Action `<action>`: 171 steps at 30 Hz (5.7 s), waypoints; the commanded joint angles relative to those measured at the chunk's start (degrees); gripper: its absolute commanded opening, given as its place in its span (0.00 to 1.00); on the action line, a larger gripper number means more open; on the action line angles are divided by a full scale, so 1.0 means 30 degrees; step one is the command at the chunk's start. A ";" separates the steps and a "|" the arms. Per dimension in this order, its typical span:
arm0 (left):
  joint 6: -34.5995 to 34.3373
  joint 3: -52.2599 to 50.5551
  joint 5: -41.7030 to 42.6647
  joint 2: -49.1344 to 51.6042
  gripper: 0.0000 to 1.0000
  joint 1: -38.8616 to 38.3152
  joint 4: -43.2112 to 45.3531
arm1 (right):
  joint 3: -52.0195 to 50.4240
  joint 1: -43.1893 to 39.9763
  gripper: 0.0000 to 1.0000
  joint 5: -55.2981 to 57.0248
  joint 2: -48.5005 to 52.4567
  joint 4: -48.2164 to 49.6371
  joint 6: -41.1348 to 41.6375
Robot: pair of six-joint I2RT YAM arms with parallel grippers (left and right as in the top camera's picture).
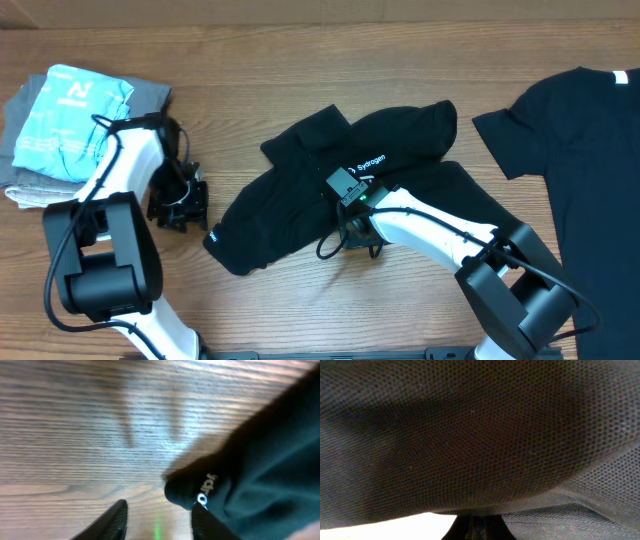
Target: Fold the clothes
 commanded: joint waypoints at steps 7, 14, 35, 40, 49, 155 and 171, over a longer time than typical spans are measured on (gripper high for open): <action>0.4816 0.0066 0.4554 0.0007 0.56 0.0291 -0.1625 | -0.0415 -0.0080 0.05 -0.0022 0.0474 -0.0168 0.0153; 0.4787 -0.0714 0.2594 0.0007 0.59 -0.0277 -0.1188 | -0.0415 -0.0080 0.05 -0.0022 0.0474 -0.0175 0.0153; 0.4255 -0.2710 -0.0787 0.0015 0.55 -0.1362 0.2339 | -0.0415 -0.0080 0.05 -0.0015 0.0474 -0.0117 0.0153; 0.4218 -0.2710 0.0051 0.0015 0.54 -0.1362 0.2834 | -0.0415 -0.0080 0.05 -0.0022 0.0474 -0.0102 0.0153; 0.4211 -0.2710 0.0918 0.0015 0.15 -0.1362 0.3257 | -0.0415 -0.0080 0.05 -0.0022 0.0474 -0.0109 0.0153; -0.8349 1.5584 0.0350 0.5064 0.04 -0.3577 0.5020 | 1.7835 -1.2808 0.04 0.0291 0.6076 -0.4058 -0.5027; -0.7096 1.8425 0.1129 0.6921 0.89 -0.4189 0.9821 | 2.0254 -1.3814 0.85 -0.0852 0.8539 0.1355 -0.7468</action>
